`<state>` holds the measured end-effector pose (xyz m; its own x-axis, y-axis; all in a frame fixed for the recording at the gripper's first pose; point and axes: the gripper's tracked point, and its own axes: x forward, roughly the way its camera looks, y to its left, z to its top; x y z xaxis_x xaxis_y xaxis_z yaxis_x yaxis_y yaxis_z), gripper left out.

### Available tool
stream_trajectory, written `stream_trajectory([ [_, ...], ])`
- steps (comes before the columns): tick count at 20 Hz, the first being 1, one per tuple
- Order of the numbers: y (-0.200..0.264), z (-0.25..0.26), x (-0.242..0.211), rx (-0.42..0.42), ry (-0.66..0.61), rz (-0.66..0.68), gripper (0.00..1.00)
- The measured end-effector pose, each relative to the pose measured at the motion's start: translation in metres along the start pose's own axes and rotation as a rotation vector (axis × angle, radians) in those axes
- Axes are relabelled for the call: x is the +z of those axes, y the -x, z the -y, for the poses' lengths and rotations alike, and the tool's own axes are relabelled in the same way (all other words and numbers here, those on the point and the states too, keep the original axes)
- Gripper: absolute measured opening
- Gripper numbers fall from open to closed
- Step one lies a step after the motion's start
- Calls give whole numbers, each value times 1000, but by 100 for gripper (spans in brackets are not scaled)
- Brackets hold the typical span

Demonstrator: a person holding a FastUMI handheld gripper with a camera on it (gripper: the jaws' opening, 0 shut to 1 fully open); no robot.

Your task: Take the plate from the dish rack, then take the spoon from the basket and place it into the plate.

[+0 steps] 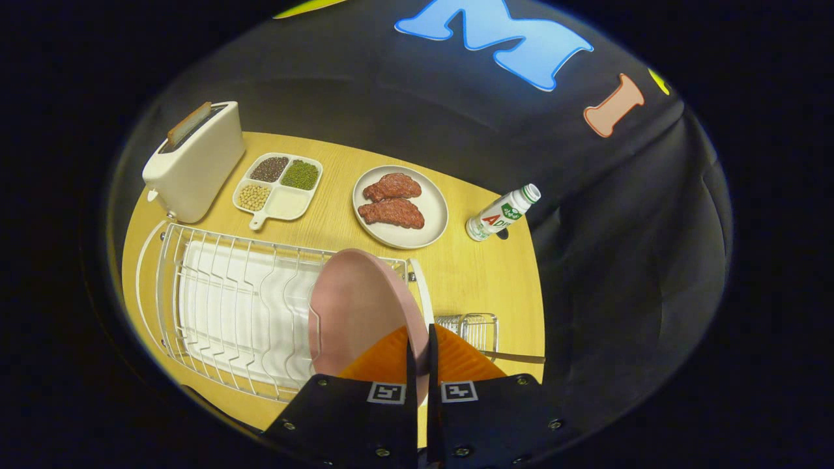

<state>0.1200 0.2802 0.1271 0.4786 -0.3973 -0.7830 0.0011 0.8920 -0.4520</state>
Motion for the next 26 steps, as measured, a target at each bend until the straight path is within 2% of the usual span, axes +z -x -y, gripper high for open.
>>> stream_trajectory([
  [4, 13, 17, 12, -58, 35, 21, 6],
  [13, 55, 51, 11, 59, -81, 103, 6],
  [16, 71, 77, -4, 60, -91, 136, 5],
  [22, 89, 108, -49, 195, -169, 160, 5],
  [26, 85, 131, -82, 240, -210, 148, 6],
])
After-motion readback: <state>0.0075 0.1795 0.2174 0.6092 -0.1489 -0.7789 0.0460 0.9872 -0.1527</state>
